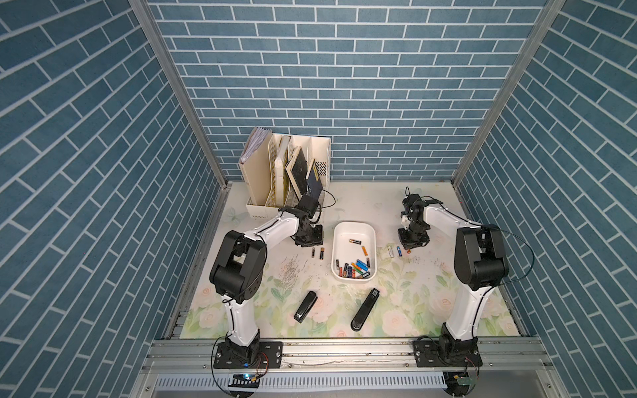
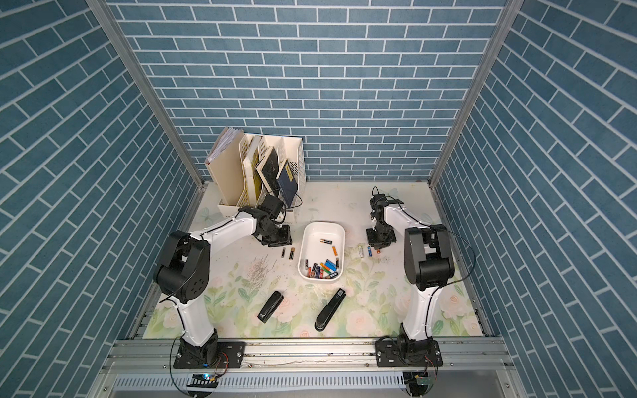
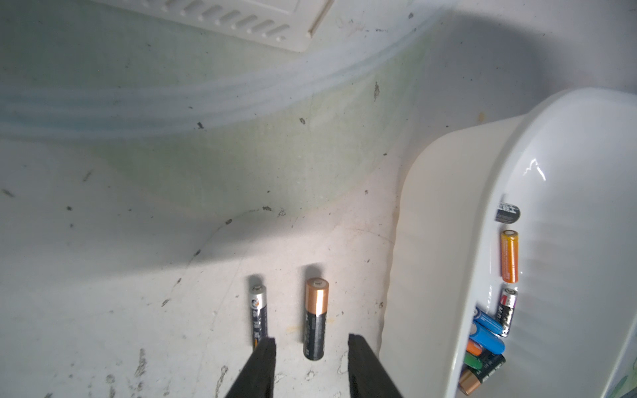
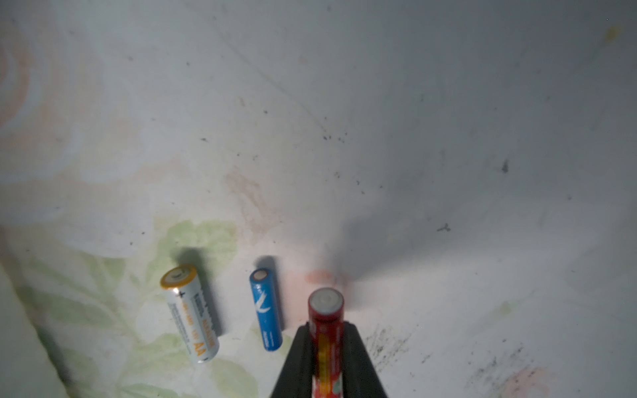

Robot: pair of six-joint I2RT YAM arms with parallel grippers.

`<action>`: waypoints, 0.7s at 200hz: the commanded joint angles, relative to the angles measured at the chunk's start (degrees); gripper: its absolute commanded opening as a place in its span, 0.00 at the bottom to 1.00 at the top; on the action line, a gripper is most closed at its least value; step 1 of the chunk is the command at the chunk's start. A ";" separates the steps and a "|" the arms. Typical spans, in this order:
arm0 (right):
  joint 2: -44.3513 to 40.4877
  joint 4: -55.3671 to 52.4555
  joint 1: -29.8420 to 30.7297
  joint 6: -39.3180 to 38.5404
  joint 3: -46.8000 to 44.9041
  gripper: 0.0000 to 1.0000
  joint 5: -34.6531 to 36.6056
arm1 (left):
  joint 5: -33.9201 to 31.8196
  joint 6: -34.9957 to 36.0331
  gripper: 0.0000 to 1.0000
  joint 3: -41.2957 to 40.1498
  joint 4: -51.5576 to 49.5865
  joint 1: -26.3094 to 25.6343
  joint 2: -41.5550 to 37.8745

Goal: Take the batteries out of the storage box
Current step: Place the battery at the center of the board.

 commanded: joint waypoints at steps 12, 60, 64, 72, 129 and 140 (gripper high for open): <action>1.63 0.16 -0.41 -1.53 -0.39 0.13 0.63 | 0.06 0.64 0.40 0.98 -1.58 -0.23 0.69; 2.62 0.68 -0.60 -1.64 -0.87 0.13 0.41 | 0.04 0.60 0.41 0.90 -1.59 -0.23 0.56; 2.69 0.60 -0.60 -1.64 -0.82 0.13 0.43 | 0.07 0.64 0.41 0.90 -1.66 -0.26 0.49; 2.82 0.76 -0.58 -1.64 -0.91 0.13 0.22 | 0.12 0.58 0.41 0.91 -1.68 -0.21 0.43; 3.52 0.90 -0.64 -1.73 -1.30 0.15 0.09 | 0.17 0.45 0.40 0.62 -1.41 -0.23 0.19; 3.60 0.93 -0.60 -1.73 -1.17 0.15 0.33 | 0.15 0.47 0.41 0.70 -1.50 -0.26 0.19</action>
